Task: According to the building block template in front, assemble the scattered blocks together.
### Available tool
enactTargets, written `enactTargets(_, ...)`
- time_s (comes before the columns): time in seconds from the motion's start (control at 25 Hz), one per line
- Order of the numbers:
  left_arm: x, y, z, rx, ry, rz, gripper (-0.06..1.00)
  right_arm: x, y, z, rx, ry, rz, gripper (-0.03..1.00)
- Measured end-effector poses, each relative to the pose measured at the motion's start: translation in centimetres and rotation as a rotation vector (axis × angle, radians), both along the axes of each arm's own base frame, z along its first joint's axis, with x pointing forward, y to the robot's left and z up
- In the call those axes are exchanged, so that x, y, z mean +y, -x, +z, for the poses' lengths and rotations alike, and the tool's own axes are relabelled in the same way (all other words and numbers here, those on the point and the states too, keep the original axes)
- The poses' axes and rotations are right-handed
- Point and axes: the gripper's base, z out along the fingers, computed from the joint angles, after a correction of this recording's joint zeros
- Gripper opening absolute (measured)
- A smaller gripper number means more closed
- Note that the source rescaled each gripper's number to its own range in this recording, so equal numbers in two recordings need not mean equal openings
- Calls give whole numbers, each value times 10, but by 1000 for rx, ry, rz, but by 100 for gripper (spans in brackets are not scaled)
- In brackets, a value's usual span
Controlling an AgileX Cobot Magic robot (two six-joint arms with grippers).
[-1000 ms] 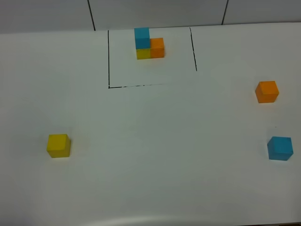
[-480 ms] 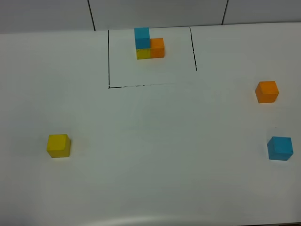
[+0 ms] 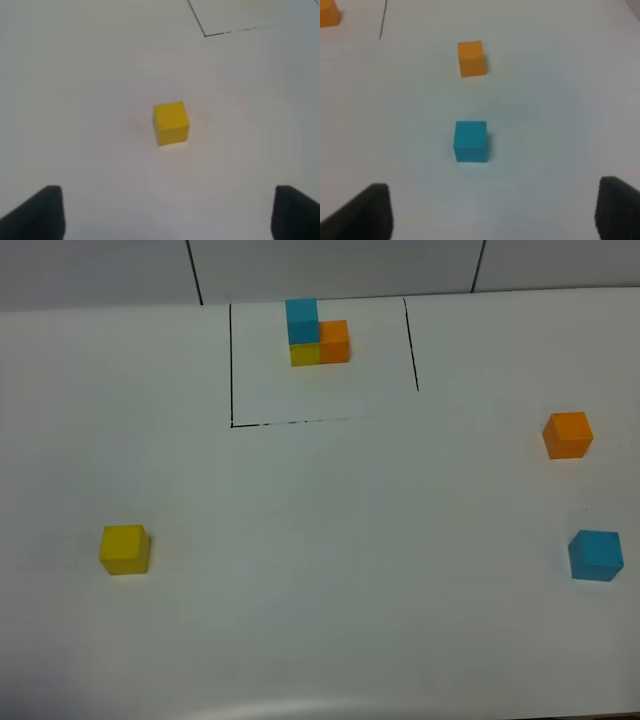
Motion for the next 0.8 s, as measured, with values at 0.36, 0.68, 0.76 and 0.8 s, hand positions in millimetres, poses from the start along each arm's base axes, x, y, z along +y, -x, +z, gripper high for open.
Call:
enactTargets(0.36,-6,-71,3,121,46,-23,100,0,0,0,0,0,0,66)
enactTargets(0.68,-10,-138,10,313,94,-24,98,0,0,0,0,-1,-1,66)
enactTargets(0.76,-11,-154,7,357,99,-21,97,0,0,0,0,-1,-1,66)
enactTargets(0.8,-11,-162,2,391,101,-20,97,0,0,0,0,-1,-1,66)
